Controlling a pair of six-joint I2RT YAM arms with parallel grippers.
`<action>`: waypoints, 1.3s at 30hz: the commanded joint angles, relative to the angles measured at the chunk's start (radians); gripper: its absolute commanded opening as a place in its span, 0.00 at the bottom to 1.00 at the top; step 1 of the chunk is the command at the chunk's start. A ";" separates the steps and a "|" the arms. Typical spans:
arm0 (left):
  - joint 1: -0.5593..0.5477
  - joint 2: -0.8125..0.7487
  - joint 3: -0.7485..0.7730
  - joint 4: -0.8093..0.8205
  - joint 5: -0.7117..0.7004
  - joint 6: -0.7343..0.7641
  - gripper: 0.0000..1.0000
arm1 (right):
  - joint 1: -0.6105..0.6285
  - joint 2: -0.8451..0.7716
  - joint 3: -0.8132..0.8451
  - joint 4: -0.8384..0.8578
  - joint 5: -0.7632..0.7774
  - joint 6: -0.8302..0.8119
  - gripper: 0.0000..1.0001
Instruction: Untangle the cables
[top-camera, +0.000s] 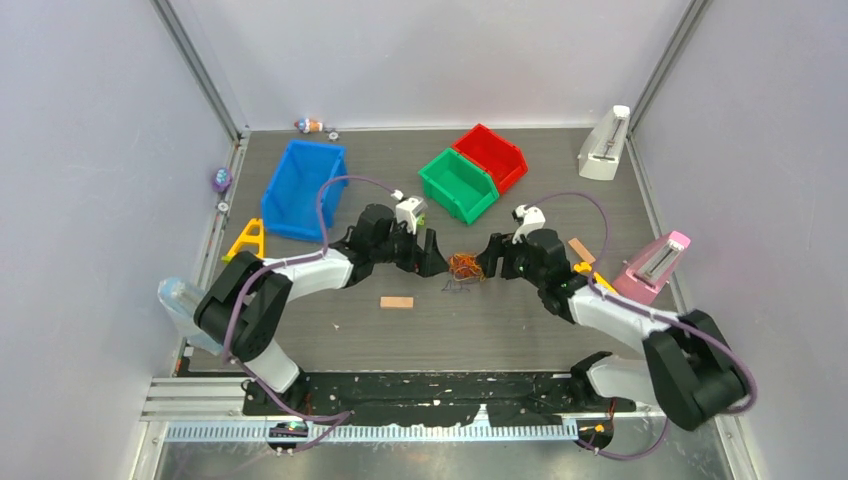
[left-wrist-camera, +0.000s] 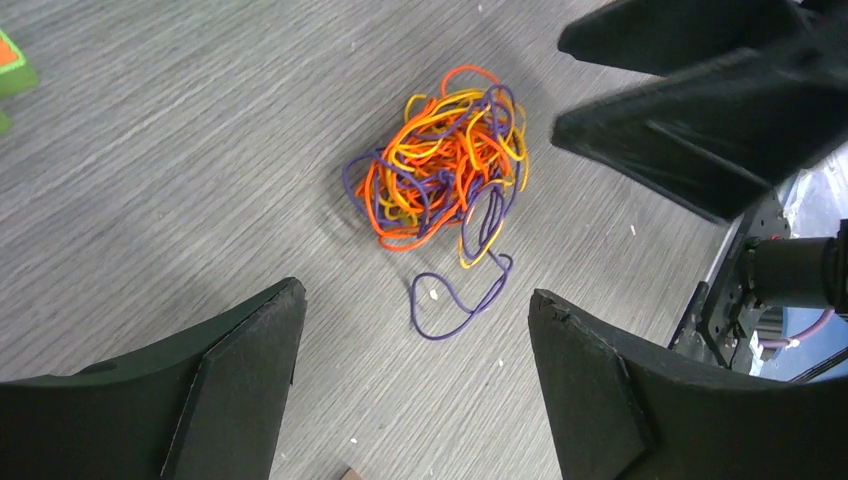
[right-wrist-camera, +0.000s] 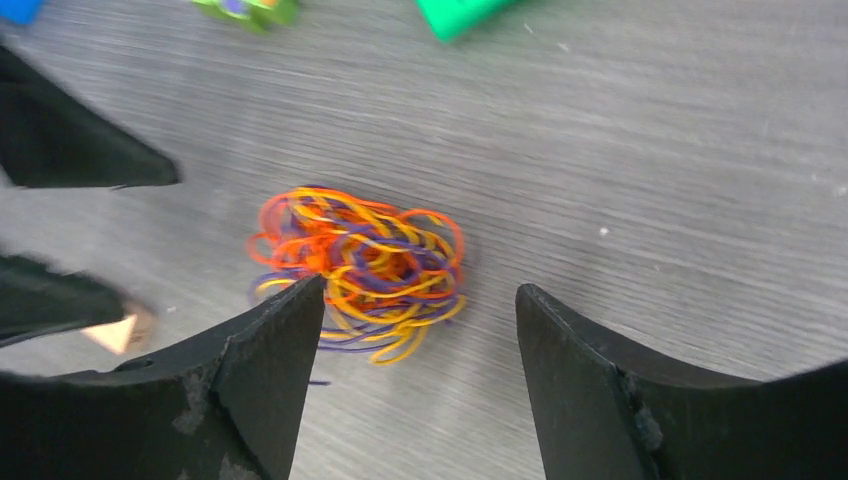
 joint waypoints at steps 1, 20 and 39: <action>-0.001 0.019 0.059 -0.068 -0.029 0.029 0.83 | -0.064 0.174 0.095 -0.024 -0.106 0.052 0.72; 0.014 0.075 0.105 -0.116 -0.010 0.013 0.77 | -0.033 0.269 0.122 0.011 -0.342 0.019 0.48; 0.018 0.124 0.149 -0.168 -0.028 0.004 0.63 | 0.092 0.362 0.224 -0.068 -0.315 -0.054 0.28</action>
